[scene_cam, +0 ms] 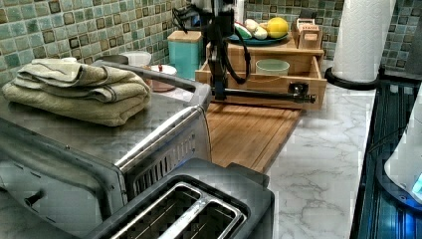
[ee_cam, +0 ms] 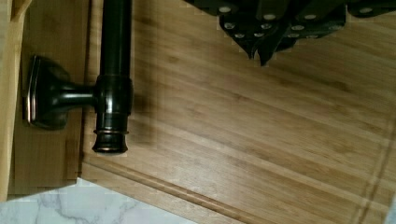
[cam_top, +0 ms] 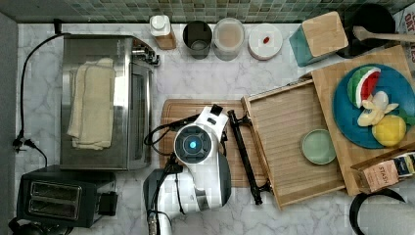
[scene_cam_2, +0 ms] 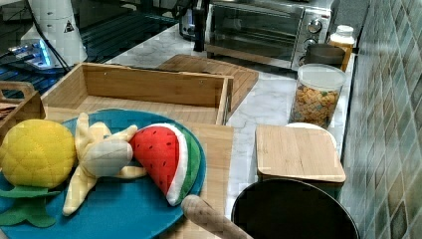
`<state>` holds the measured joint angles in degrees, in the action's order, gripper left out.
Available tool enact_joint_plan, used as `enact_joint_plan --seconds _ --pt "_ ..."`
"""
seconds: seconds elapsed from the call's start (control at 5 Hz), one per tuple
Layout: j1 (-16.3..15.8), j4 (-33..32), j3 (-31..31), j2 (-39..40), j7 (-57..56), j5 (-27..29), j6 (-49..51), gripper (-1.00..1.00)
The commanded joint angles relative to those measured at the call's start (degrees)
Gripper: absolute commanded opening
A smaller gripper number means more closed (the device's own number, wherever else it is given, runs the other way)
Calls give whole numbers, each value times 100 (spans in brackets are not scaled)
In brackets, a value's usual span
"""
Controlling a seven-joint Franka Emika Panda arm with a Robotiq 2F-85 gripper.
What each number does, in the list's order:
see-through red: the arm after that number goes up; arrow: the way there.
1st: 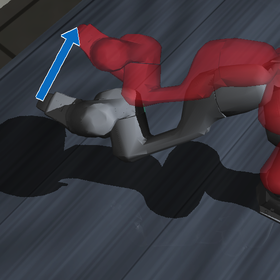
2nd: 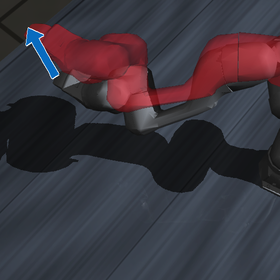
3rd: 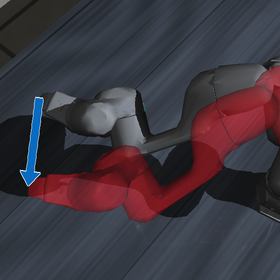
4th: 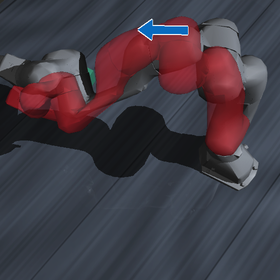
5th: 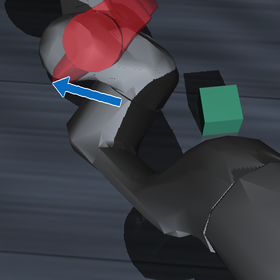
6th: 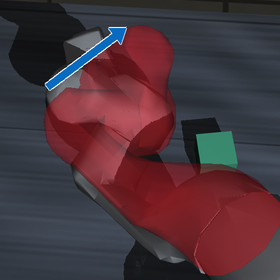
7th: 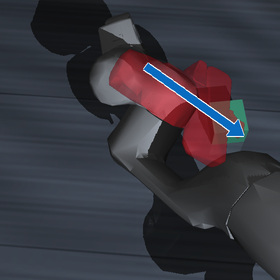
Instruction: Close the drawer.
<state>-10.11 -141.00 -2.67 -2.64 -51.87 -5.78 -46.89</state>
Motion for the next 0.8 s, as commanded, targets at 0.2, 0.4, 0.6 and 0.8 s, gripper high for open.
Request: enact_joint_plan --seconds 0.2,0.4,0.6,0.8 --pt "455 -510 278 98 208 -428 -611 -100" --pt "440 -584 3 31 -187 -488 -637 -100" --pt "684 -493 -124 34 -772 -443 -513 -100" --pt "831 -266 -320 196 -1337 -287 -314 -100"
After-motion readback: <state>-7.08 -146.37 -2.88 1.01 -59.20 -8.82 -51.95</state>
